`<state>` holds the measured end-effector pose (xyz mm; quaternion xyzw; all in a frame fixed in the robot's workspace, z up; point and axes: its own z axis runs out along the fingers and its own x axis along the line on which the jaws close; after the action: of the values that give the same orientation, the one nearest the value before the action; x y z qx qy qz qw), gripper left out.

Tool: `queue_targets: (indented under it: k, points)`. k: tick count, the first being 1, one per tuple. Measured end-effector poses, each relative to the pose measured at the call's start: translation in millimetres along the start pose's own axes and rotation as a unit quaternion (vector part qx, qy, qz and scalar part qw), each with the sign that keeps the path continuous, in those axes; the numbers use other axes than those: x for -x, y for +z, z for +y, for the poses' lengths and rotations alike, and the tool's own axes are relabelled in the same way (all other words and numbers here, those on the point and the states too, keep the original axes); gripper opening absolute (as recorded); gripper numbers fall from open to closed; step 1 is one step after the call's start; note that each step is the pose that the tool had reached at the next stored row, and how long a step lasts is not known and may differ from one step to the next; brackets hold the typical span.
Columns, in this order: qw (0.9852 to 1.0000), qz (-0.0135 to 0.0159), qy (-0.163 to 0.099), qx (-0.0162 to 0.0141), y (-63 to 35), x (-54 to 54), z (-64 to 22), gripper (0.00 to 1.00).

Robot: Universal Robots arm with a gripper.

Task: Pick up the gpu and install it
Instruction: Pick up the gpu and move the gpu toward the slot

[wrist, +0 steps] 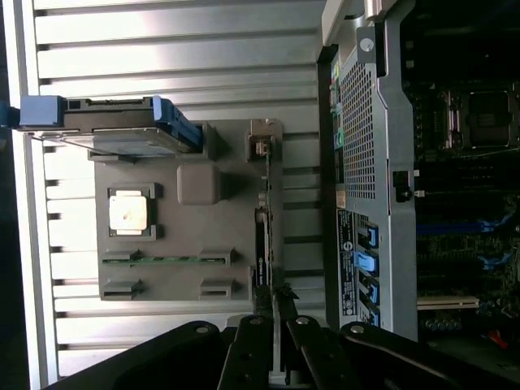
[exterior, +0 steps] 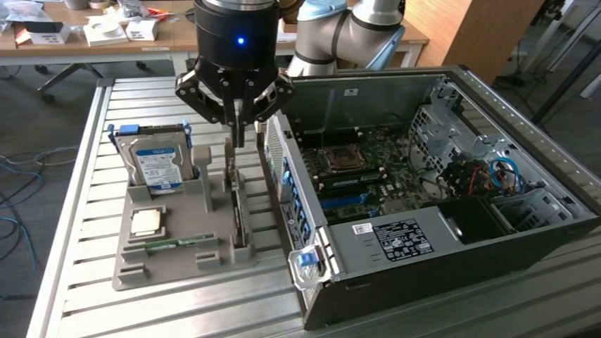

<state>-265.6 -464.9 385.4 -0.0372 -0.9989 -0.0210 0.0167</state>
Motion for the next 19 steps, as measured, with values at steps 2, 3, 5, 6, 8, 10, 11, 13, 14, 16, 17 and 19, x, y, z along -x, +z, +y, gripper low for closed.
queue_targets:
  k: [2, 3, 5, 6, 8, 10, 11, 13, 14, 16, 17, 19]
  points:
    - [1.0, 0.0, 0.0, 0.0, 0.0, 0.0, 0.0, 0.23]
    - [1.0, 0.0, 0.0, 0.0, 0.0, 0.0, 0.0, 0.23]
    - [1.0, 0.0, 0.0, 0.0, 0.0, 0.0, 0.0, 0.35]
    - [1.0, 0.0, 0.0, 0.0, 0.0, 0.0, 0.0, 0.35]
    - [1.0, 0.0, 0.0, 0.0, 0.0, 0.0, 0.0, 0.42]
    - [1.0, 0.0, 0.0, 0.0, 0.1, 0.0, 0.0, 0.42]
    - [1.0, 0.0, 0.0, 0.0001, 1.0, 0.0, -0.1, 0.42]
    - [1.0, 0.0, 0.0, 0.0, 4.5, 0.1, -0.2, 0.42]
    - [1.0, 0.0001, 0.0, 0.0, 6.3, 0.2, -0.3, 0.42]
    - [1.0, 0.0, 0.0, 0.0, 10.0, 0.4, -0.4, 0.42]
    - [1.0, 0.0, 0.0, 0.0001, 11.7, 0.4, -0.5, 0.42]
    - [1.0, 0.0, 0.0, 0.0, 15.4, 0.5, -0.6, 0.42]
